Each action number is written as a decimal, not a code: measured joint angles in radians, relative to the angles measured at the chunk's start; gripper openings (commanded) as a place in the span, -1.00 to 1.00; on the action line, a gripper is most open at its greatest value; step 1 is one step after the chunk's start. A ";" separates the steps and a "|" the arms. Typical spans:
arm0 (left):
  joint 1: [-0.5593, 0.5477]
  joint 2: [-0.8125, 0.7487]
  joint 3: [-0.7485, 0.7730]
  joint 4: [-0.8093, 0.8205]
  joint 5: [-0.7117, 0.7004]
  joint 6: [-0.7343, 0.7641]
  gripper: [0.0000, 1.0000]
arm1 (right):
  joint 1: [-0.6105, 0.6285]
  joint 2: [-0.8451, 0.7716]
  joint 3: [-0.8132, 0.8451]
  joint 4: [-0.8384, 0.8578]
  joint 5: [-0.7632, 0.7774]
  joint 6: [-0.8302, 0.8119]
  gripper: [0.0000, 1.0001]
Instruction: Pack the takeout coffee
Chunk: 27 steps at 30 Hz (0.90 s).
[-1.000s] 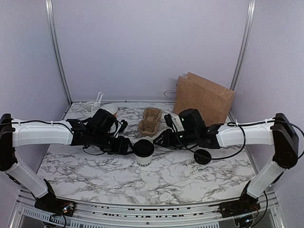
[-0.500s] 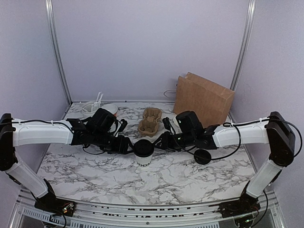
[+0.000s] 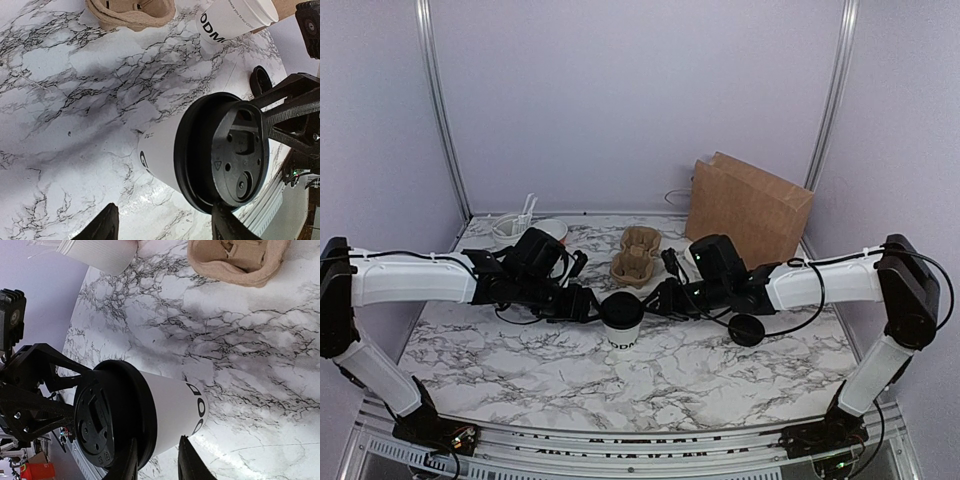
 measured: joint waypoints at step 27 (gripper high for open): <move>0.010 0.003 -0.097 0.204 -0.009 -0.077 0.27 | -0.004 -0.006 -0.061 0.103 0.033 -0.008 -0.48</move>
